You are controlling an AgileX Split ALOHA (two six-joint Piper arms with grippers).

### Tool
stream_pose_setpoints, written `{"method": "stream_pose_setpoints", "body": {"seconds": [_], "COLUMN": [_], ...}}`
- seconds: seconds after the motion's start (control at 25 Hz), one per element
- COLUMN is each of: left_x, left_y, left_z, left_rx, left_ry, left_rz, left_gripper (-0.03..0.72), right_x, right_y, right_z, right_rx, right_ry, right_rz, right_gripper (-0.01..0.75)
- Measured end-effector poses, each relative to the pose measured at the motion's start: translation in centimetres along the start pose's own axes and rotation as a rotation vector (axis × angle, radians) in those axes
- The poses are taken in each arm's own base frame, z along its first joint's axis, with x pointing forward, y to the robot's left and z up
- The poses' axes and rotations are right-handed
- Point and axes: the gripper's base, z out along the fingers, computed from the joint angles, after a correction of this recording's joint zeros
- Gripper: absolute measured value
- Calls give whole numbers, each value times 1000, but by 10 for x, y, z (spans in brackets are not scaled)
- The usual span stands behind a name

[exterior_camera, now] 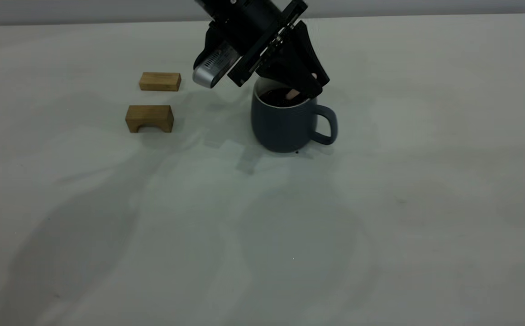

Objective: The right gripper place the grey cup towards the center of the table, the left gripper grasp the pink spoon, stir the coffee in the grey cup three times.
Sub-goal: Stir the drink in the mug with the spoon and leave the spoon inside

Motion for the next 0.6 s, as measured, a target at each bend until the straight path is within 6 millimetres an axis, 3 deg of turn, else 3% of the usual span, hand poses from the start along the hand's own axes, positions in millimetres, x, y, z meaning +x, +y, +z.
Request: {"method": "stream_pose_setpoints", "body": {"seconds": [0.32, 0.6], "left_x": [-6, 16], "left_y": [-2, -27], "left_z": [-8, -49], "left_rx": [-31, 54], "left_ry": [-146, -356], "left_rz": [29, 215], "left_gripper": [380, 410], "right_x": [0, 0], "right_y": [0, 0], "right_z": [0, 0], "right_rx": [0, 0], "right_ry": [0, 0], "right_rz": [0, 0], "right_gripper": [241, 241]}}
